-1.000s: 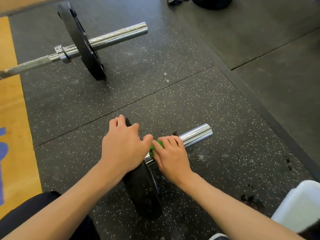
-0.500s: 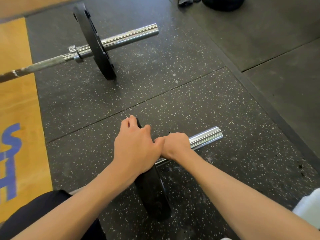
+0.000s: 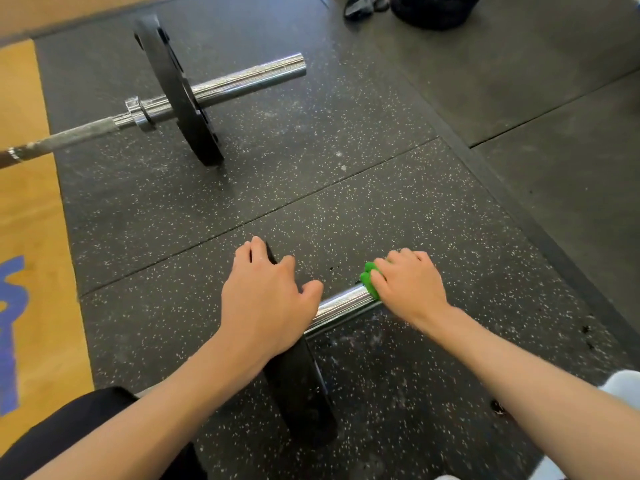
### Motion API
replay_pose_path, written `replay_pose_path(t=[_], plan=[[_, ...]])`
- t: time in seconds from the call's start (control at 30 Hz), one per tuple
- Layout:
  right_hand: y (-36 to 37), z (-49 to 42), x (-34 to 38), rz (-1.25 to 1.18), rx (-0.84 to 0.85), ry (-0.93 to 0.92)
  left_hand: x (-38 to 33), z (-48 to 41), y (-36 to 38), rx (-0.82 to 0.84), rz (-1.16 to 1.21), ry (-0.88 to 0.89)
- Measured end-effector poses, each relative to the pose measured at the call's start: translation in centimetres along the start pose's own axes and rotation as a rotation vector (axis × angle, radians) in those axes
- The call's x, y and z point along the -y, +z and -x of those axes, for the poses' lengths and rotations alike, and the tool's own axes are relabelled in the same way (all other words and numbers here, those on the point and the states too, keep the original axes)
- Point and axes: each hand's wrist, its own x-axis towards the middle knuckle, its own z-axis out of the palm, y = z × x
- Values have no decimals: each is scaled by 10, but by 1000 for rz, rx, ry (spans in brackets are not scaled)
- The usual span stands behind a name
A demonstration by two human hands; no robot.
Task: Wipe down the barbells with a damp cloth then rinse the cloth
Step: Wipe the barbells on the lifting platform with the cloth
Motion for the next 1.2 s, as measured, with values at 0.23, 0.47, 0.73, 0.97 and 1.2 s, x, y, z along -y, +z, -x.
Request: replay_pose_path(t=[0.23,0.47,0.73,0.97,1.2], plan=[[-10,-39,84,68,419,-11,0,-1,1,-21,10,-6],[16,16,63,-53,-89,-298,1,-2,2,-15,12,-4],[20,7,-39,-67,-225,17,1,-1,-1,10,3,-4],[25,20,57,-186,-249,108,-1,-1,-2,-1,13,-15],[43,55,27,-23,-199,-298,0,2,0,-7,-12,4]])
